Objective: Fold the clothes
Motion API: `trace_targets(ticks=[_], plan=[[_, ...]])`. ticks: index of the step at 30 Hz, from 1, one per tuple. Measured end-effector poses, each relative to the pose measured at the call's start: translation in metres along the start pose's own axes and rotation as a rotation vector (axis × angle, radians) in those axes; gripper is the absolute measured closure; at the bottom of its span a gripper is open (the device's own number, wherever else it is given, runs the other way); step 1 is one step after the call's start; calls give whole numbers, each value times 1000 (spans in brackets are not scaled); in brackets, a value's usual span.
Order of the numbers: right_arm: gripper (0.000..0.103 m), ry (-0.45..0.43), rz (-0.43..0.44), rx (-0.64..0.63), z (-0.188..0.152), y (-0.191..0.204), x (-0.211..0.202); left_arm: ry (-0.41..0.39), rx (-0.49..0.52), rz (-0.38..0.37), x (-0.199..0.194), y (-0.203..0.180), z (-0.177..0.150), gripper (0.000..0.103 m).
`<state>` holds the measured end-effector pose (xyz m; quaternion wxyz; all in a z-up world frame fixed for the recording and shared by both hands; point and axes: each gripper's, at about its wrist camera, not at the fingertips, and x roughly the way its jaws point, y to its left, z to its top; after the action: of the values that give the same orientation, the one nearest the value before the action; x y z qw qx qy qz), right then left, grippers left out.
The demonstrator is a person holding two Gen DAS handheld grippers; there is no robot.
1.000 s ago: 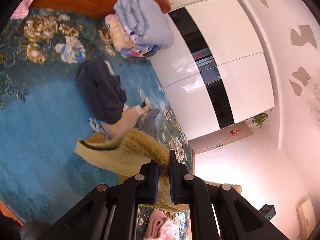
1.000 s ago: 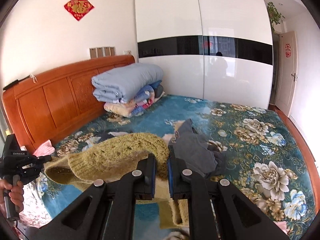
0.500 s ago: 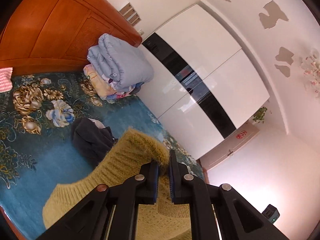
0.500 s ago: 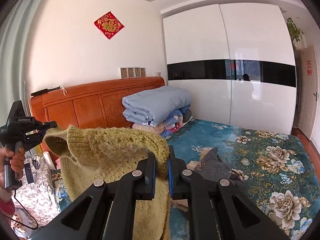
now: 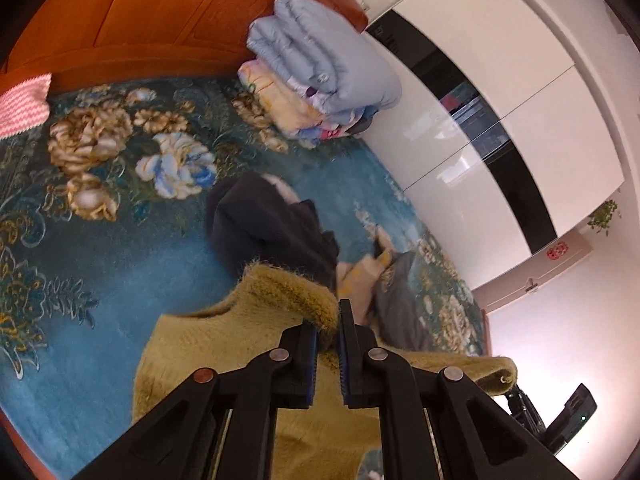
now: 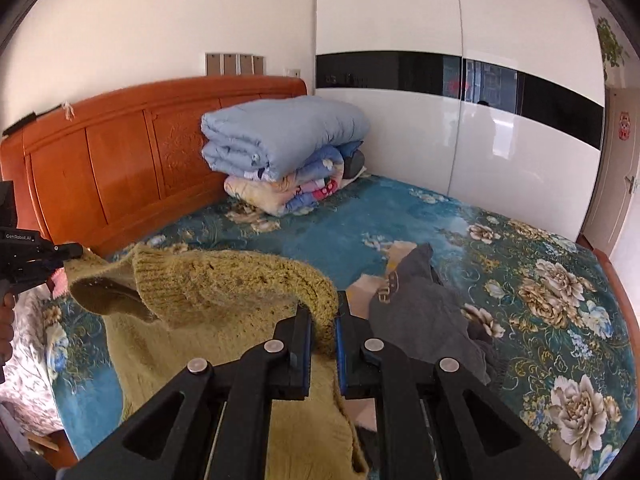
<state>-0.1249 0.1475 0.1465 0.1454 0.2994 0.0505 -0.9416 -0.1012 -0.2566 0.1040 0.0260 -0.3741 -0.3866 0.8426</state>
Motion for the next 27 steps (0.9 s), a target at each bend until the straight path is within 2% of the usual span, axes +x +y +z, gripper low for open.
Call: trace_targets(ticks=[1,7,10,12,16,19,22,27], plan=[[93,17,-4,-7,-7,0,10,30,-15,23,10,15,-12,94],[93,294,21,12,-144,5,38,202,-120,137,50,104,-103,94],[93,433,34,28,-212,8,50,273,-171,194,57,132,-142,94],[93,495,36,73,-245,5,50,284,-183,231,60,141,-158,94],[93,547,54,144,-279,8,47,272,-183,288,57,144,-173,94],[93,577,74,132,-288,17,42,255,-113,353,52,134,-177,94],[93,594,84,135,-290,17,39,311,-131,377,61,138,-179,94],[86,586,97,192,-291,5,19,320,-197,332,65,146,-181,94]])
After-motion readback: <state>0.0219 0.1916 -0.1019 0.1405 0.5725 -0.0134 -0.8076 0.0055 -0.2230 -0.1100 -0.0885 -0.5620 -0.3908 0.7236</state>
